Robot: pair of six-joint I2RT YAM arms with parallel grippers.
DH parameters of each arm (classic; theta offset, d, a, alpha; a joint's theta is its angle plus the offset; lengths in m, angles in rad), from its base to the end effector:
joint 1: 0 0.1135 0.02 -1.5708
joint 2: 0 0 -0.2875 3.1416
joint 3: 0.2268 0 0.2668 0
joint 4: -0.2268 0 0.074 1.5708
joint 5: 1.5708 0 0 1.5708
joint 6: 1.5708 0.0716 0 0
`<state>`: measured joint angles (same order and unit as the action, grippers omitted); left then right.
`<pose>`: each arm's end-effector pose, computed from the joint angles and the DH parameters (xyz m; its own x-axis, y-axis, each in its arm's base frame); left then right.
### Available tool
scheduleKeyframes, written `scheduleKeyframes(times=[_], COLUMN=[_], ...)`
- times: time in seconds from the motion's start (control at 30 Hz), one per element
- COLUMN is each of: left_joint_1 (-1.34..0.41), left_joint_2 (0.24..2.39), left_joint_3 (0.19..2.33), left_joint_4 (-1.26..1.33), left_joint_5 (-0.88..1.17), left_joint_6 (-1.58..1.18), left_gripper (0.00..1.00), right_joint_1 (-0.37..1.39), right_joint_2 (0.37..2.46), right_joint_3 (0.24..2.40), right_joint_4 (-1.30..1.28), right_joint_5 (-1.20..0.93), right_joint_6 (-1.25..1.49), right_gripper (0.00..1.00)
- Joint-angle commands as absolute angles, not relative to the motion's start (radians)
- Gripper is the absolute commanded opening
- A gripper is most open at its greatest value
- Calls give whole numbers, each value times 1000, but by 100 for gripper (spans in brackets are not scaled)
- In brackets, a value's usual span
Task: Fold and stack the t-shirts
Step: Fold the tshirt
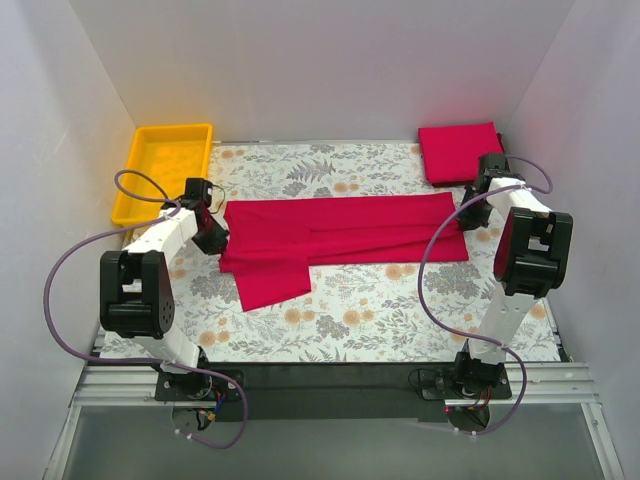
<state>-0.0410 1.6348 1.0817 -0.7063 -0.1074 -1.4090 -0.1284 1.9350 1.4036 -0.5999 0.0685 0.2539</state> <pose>0.3356 -0.0061 0.1767 -0.1611 -0.9755 -0.1501 -0.9374 0.1988 -0.2860 0.4346 -0.0611 0.1705 -0.8294 0.3598 -0.4274 0.3771 0.9250 0.0469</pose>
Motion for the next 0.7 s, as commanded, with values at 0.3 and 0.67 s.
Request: scheduleKeyframes(times=[0.3, 0.67], left_joint_1=[-28, -32], left_joint_2=[1698, 1743], left_joint_3=[1203, 1212], left_joint_4=[-698, -649], left_joint_5=[-169, -183], left_joint_6=[-1368, -1335], left_gripper=[0, 0], right_joint_1=[-130, -130], right_joint_2=[1947, 1954], right_joint_3=[1417, 1407], right_joint_4=[-558, -551], right_joint_5=[170, 169], right_joint_6=[238, 250], right_gripper=[2, 4])
